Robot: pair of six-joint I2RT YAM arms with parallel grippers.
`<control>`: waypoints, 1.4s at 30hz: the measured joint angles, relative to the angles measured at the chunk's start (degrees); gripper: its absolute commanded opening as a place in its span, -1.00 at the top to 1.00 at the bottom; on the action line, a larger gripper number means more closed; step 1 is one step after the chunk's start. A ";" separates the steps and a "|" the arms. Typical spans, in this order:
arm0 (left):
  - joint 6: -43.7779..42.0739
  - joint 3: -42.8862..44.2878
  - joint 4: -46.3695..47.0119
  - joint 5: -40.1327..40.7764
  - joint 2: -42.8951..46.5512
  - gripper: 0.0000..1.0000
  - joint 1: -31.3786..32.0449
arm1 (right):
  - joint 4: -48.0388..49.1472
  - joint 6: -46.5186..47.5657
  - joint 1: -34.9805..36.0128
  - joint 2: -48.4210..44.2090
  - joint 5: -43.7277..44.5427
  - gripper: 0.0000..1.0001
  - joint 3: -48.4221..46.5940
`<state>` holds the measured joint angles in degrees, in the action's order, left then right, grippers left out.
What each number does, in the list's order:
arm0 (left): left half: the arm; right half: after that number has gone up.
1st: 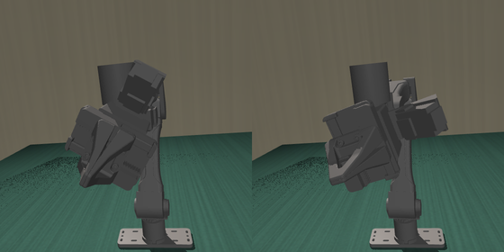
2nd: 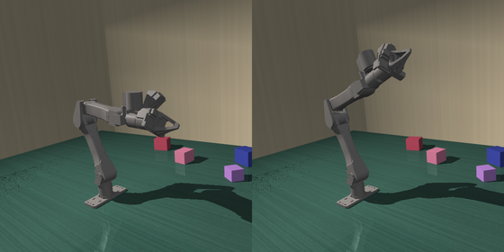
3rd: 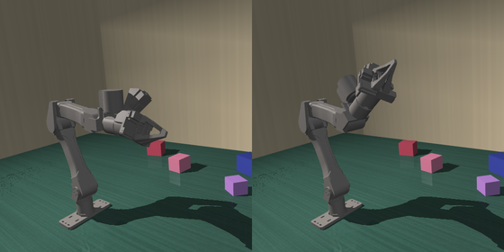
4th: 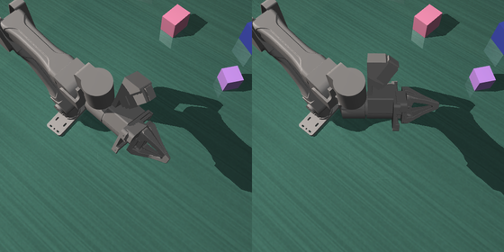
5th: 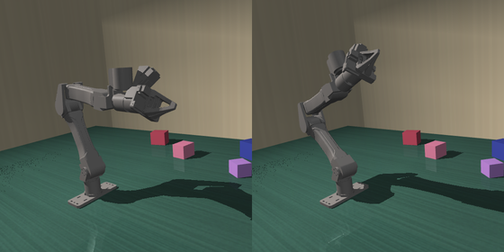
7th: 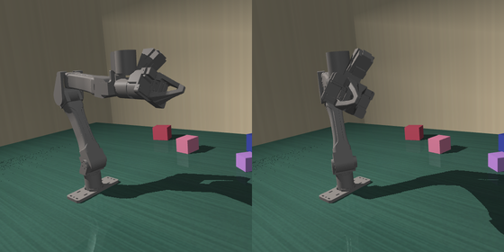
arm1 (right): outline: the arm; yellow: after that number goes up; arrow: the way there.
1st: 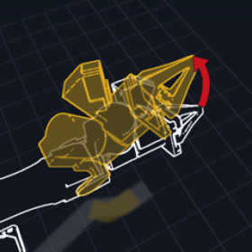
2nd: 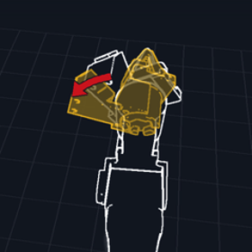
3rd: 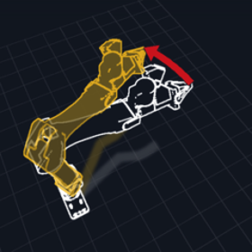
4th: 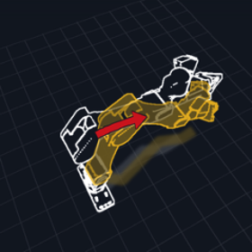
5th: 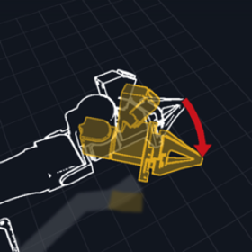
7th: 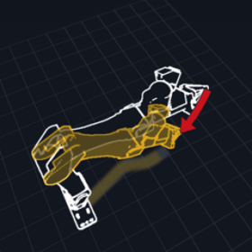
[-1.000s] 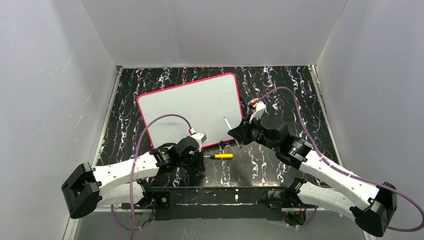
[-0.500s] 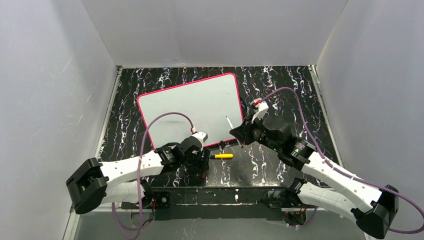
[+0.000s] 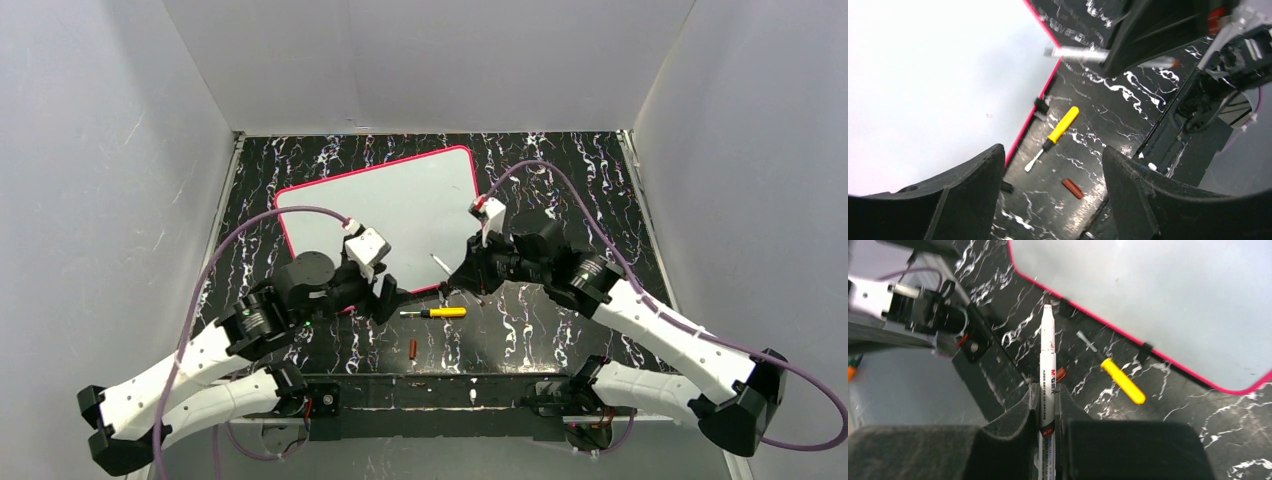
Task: Write a sentence on the whiteboard
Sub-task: Place the pen cap at the center of the board, then adjust the whiteboard marker.
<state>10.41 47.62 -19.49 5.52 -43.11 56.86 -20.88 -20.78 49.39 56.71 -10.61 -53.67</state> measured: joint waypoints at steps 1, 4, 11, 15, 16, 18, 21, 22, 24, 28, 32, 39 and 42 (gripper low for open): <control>-3.06 1.27 -0.72 -1.36 0.92 -0.36 0.00 | -0.74 0.28 0.02 0.87 -1.70 0.97 -0.55; -12.24 4.81 -2.93 -5.92 2.32 -0.36 0.00 | -3.15 1.27 0.04 3.74 -6.71 0.97 -1.62; -27.93 10.47 -8.48 -15.15 -1.97 -0.35 0.74 | -5.95 1.70 0.02 7.78 -16.85 0.97 -2.60; -32.30 11.08 -9.18 -18.75 -6.16 -0.30 3.13 | -6.03 1.70 0.04 9.01 -21.29 0.97 -2.80; -33.24 11.21 -9.31 -19.37 -7.41 -0.29 4.20 | -6.01 1.68 0.04 9.38 -22.49 0.97 -2.82; -34.93 11.54 -9.29 -20.20 -9.73 -0.19 6.12 | -6.05 1.70 0.04 9.84 -23.96 0.97 -2.82; -37.33 11.91 -9.31 -20.61 -12.81 -0.07 8.68 | -6.05 1.70 0.04 10.05 -25.94 0.97 -2.84; -37.94 11.91 -9.31 -20.57 -13.53 -0.05 9.35 | -6.05 1.68 0.04 10.05 -26.47 0.97 -2.91; -39.21 11.91 -9.31 -20.09 -14.43 -0.02 10.49 | -6.03 1.70 0.04 10.03 -27.41 0.97 -3.15; -40.83 11.91 -9.14 -18.05 -14.56 0.03 11.69 | -6.01 1.73 0.04 9.99 -29.20 0.97 -3.23; -41.94 11.91 -7.76 -13.55 -15.37 0.16 13.40 | -6.03 2.16 0.04 9.99 -31.32 0.97 -3.23; -43.36 11.43 -7.26 -7.56 -17.57 1.00 16.48 | -7.56 3.26 -0.26 9.51 -32.20 0.97 -3.19; -43.60 11.15 -6.60 -5.97 -17.57 1.00 17.09 | -7.61 3.23 -0.42 9.07 -31.58 0.80 -3.15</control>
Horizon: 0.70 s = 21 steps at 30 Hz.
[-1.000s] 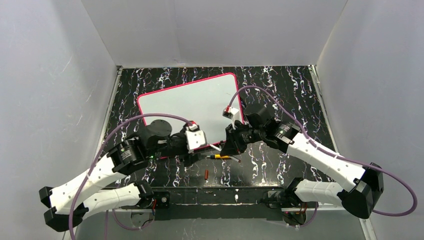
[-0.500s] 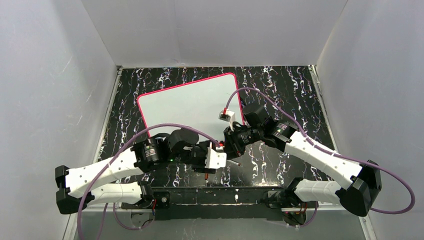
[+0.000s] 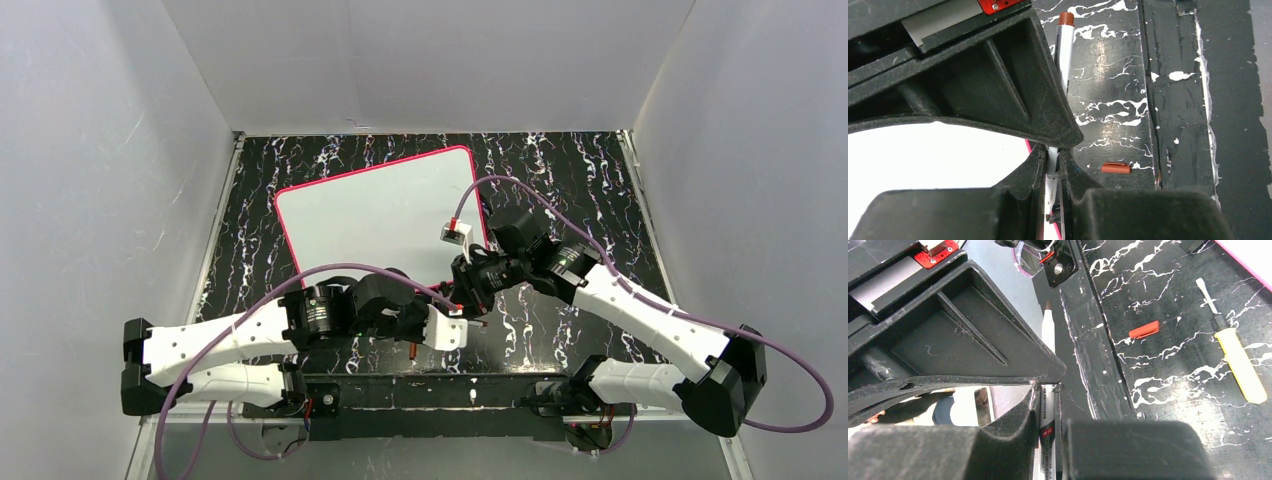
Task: Write a sentence on the whiteboard
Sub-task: Adjust the whiteboard marker.
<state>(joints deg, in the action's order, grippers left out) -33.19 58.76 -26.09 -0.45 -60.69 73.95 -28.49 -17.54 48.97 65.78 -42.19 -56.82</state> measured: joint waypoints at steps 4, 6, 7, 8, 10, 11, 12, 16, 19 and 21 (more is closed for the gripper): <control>-0.26 -1.60 2.43 1.49 0.81 1.00 0.33 | 0.37 -0.28 -0.07 -1.29 1.62 0.42 0.50; -0.24 -3.21 4.50 2.80 1.95 1.00 0.46 | 1.42 -0.63 -0.09 -2.10 2.27 0.28 0.79; -0.20 -4.04 5.51 3.48 2.67 1.00 0.46 | 2.32 -0.98 -0.07 -2.67 2.58 0.22 1.14; -0.17 -4.66 6.21 4.07 3.30 1.00 0.46 | 3.10 -1.51 -0.07 -3.26 2.84 0.16 1.46; 0.09 -5.86 7.32 5.49 4.68 1.00 0.46 | 4.44 -2.34 -0.02 -4.31 3.17 0.04 1.99; 0.20 -6.01 7.34 6.03 5.07 1.00 0.46 | 5.18 -2.97 0.02 -4.81 3.26 -0.01 2.38; 0.39 -6.25 7.56 6.67 5.46 1.00 0.39 | 5.81 -3.58 0.07 -5.35 3.34 -0.04 2.75; 0.81 -7.34 8.33 8.66 6.62 1.00 0.35 | 8.66 -5.92 0.24 -6.93 4.22 -0.11 4.20; 0.85 -8.24 8.72 9.70 7.21 1.00 0.22 | 10.60 -7.72 0.28 -7.61 5.46 -0.05 5.40; 0.92 -8.87 8.92 10.16 7.74 1.00 0.11 | 12.22 -8.79 0.28 -8.02 6.14 0.04 6.45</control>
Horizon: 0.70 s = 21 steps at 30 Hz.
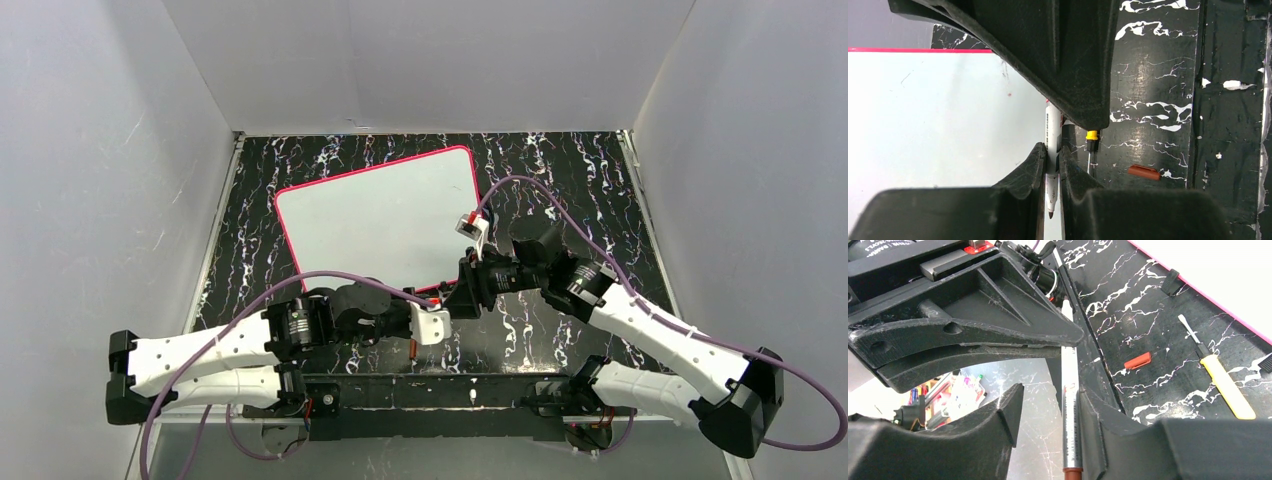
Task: Write a sentence on the whiteboard
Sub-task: Adjust the whiteboard marker.
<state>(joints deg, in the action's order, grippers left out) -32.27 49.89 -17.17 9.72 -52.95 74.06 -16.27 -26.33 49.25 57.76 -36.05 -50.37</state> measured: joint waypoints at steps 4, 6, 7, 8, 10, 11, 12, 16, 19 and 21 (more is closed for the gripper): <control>0.39 -0.50 -0.02 0.39 1.09 1.00 -0.04 | 3.19 -2.43 0.00 -0.35 0.83 0.14 1.57; 0.68 -0.50 -0.04 0.59 1.42 1.00 -0.13 | 4.50 -3.50 0.00 -0.39 1.22 0.17 1.95; 0.83 -0.50 -0.11 0.63 1.62 1.00 -0.17 | 5.27 -3.87 0.00 -0.42 1.31 0.21 2.21; 0.98 -0.50 -0.24 0.68 1.81 1.00 -0.22 | 5.90 -4.31 0.00 -0.42 1.36 0.26 2.45; 1.18 -0.52 -0.39 0.72 2.05 1.00 -0.24 | 6.86 -5.07 -0.02 -0.39 1.40 0.33 2.73; 1.27 -0.50 -0.48 0.76 2.16 1.00 -0.24 | 7.52 -5.40 -0.02 -0.39 1.42 0.35 3.02; 1.40 -0.50 -0.66 0.74 2.25 1.00 -0.24 | 7.93 -5.73 -0.02 -0.39 1.40 0.35 3.30; 1.44 -0.50 -1.07 0.68 2.27 1.00 -0.24 | 8.87 -6.71 -0.02 -0.37 1.38 0.31 3.89; 1.60 -0.50 -1.14 0.70 2.25 1.00 -0.24 | 9.38 -7.04 -0.02 -0.37 1.36 0.25 4.11; 1.68 -0.50 -1.14 0.70 2.25 1.00 -0.24 | 9.84 -7.41 -0.02 -0.37 1.31 0.24 4.11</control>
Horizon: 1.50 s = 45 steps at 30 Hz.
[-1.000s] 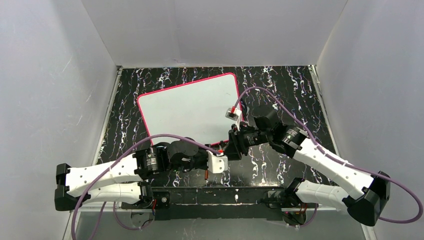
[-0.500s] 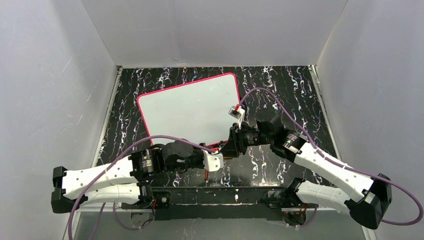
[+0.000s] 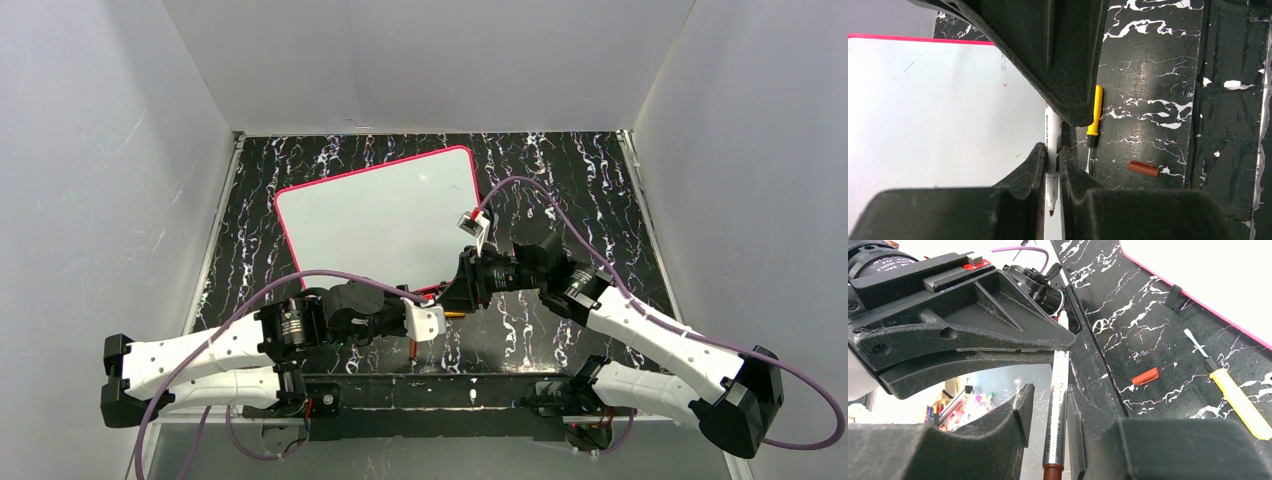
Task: Write a sentence on the whiteboard
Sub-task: Adjust the whiteboard marker.
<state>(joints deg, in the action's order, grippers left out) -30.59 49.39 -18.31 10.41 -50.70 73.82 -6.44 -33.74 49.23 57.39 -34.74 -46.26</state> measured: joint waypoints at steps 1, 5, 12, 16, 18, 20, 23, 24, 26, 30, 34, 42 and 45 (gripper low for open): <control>0.09 0.00 0.04 0.00 0.02 1.00 0.00 | 0.22 -0.15 0.00 0.00 0.02 0.24 0.02; 0.24 0.00 0.04 -0.02 0.00 1.00 -0.07 | 1.05 -0.66 0.00 0.00 0.04 0.27 0.26; 0.61 0.11 0.04 -0.02 0.00 1.00 -0.17 | 1.95 -1.01 0.00 0.00 0.09 0.33 0.33; 0.81 0.17 0.02 -0.02 0.00 1.00 -0.22 | 2.56 -1.40 -0.04 0.00 0.11 0.24 0.57; 1.03 0.17 -0.02 -0.02 -0.15 1.00 -0.22 | 3.45 -1.70 -0.02 -0.02 0.09 0.21 1.01; 1.29 0.22 -0.02 0.13 -0.55 1.00 -0.22 | 3.61 -1.99 -0.02 -0.02 0.15 0.16 1.09; 2.10 0.92 -0.44 0.63 -1.46 1.00 -0.28 | 3.65 -2.10 -0.04 -0.02 0.55 0.14 1.09; 2.36 1.18 -0.63 0.74 -1.81 1.00 -0.37 | 3.65 -2.10 -0.04 -0.02 0.74 0.15 1.09; 2.93 1.38 -0.76 0.76 -2.14 1.00 -0.68 | 3.65 -2.08 -0.04 -0.02 1.29 0.17 1.09; 3.61 1.38 -0.72 0.50 -2.12 1.00 -1.03 | 3.69 -2.05 -0.04 -0.02 1.77 0.30 1.09; 3.85 1.38 -0.72 -0.07 -2.08 1.00 -1.36 | 3.65 -1.99 -0.04 -0.02 2.56 0.28 1.14; 4.72 1.38 -1.05 -1.05 -2.08 1.00 -1.51 | 5.46 -2.08 0.02 -0.42 4.42 0.13 1.16; 4.90 1.38 -1.22 -1.55 -2.08 1.00 -1.51 | 6.84 -2.12 0.02 -0.96 5.03 0.16 1.18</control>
<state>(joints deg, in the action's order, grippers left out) -25.69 50.76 -19.53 8.86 -52.77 72.31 0.40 -35.86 49.25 56.42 -29.71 -45.08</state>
